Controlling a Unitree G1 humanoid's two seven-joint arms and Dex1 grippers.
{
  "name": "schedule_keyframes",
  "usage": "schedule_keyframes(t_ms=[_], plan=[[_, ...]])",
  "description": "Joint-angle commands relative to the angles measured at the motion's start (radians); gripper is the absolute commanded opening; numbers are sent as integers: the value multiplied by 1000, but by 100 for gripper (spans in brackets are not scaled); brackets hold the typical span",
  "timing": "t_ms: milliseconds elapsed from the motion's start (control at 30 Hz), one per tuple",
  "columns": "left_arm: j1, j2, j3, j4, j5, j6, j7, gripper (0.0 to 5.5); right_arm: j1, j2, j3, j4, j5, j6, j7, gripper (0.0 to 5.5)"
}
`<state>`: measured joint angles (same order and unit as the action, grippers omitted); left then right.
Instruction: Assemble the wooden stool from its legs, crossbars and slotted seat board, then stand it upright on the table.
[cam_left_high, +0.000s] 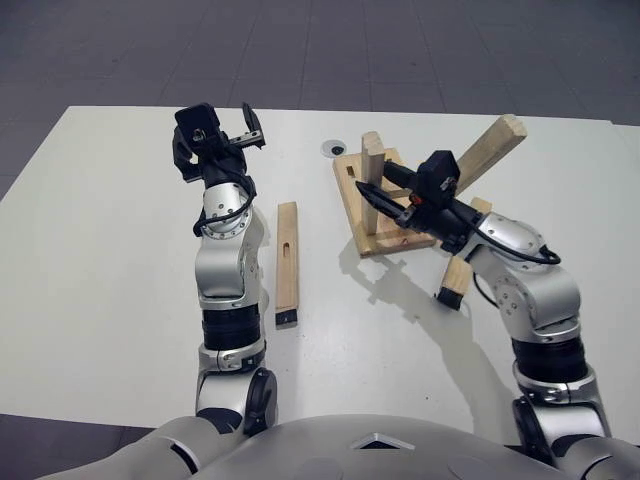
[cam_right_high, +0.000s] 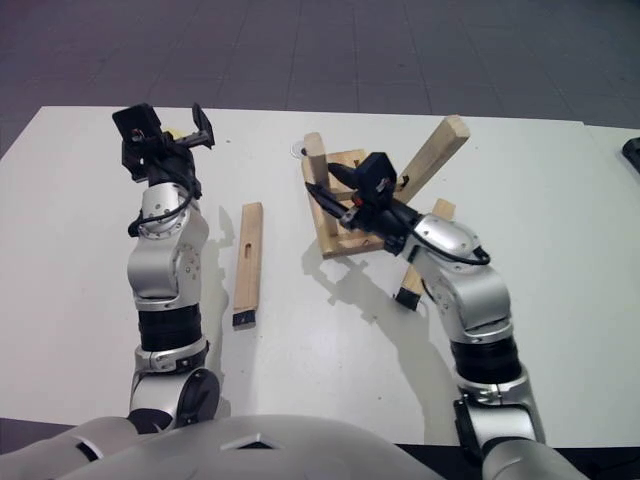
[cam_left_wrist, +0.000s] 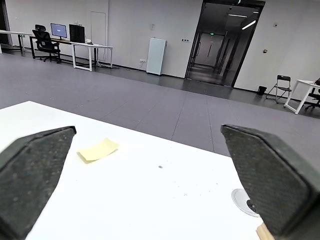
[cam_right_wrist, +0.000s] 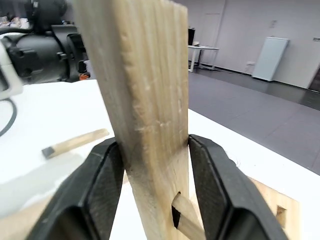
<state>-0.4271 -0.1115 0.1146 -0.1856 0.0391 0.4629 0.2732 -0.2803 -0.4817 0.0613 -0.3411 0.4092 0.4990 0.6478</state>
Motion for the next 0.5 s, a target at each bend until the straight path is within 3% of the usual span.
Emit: schedule_keyframes(t_ms=[33,133,233,367,500], plan=[[4,47,-93,47,6,103,-109,540,-57,-127,-41,111,-6,-25,140,190],[35,69,-144,63,-17,186,-198,540,-85,-181,-69,144,33,-57,248,185],[35,88,-145,71,-25,221,-232,540,-95,-173,-122,132,87,-78,281,252],[-9,99,-92,98,-27,191,-202,540,-99,-72,-252,44,231,-44,138,310],[-55,85,-55,154,-37,148,-168,540,-117,50,-298,-81,380,16,-63,379]])
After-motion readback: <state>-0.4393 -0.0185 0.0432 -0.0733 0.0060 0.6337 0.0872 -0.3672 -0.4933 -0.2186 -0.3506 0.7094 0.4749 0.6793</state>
